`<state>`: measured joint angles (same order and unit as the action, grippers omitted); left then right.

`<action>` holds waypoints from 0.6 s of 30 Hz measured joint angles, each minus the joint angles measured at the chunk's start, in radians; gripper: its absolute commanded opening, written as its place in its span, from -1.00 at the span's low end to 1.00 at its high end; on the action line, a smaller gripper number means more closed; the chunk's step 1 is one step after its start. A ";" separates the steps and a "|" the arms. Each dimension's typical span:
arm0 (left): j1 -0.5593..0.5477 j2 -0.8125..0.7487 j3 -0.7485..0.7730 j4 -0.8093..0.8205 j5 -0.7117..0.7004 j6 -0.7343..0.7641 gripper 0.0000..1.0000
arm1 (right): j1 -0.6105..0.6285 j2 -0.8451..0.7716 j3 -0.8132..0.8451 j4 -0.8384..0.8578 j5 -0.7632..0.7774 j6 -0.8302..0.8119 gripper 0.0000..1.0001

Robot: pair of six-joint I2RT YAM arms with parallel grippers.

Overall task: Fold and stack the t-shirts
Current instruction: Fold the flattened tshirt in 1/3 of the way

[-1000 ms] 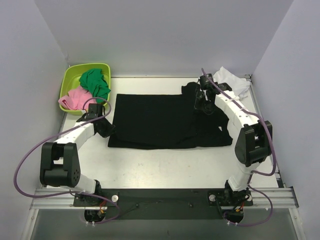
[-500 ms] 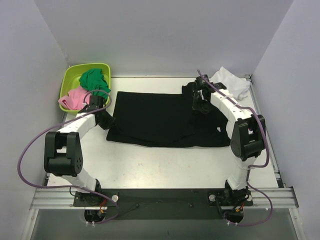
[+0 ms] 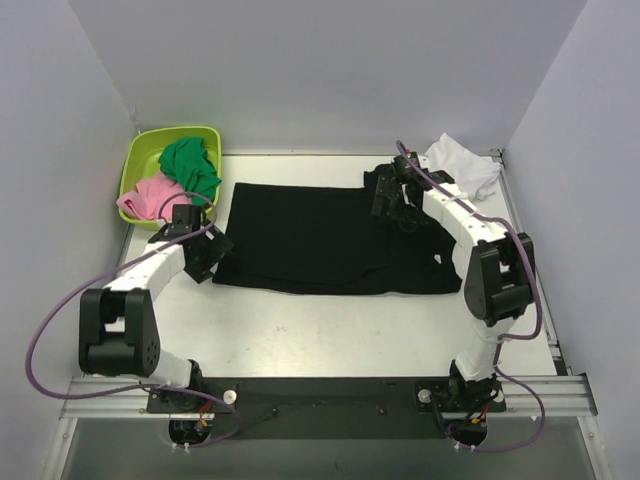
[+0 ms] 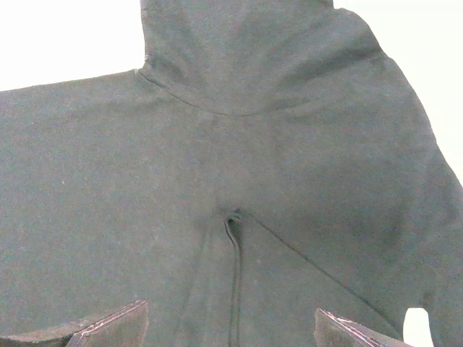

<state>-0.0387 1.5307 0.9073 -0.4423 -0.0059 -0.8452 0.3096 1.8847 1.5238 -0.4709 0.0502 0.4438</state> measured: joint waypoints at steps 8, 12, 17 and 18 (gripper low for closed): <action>-0.019 -0.301 -0.084 -0.020 0.040 0.016 0.84 | 0.043 -0.337 -0.241 0.041 0.040 0.008 1.00; -0.092 -0.305 -0.084 -0.014 0.042 0.020 0.85 | 0.072 -0.445 -0.353 0.063 0.027 0.027 1.00; -0.190 -0.189 -0.080 0.023 0.042 0.022 0.84 | 0.085 -0.454 -0.497 0.119 -0.072 0.054 1.00; -0.206 -0.156 -0.074 0.028 0.042 0.023 0.84 | 0.087 -0.454 -0.518 0.126 -0.087 0.055 1.00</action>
<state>-0.2447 1.3746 0.8333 -0.4141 0.0357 -0.8227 0.3965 1.4303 1.0061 -0.3450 -0.0364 0.4988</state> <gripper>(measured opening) 0.921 0.999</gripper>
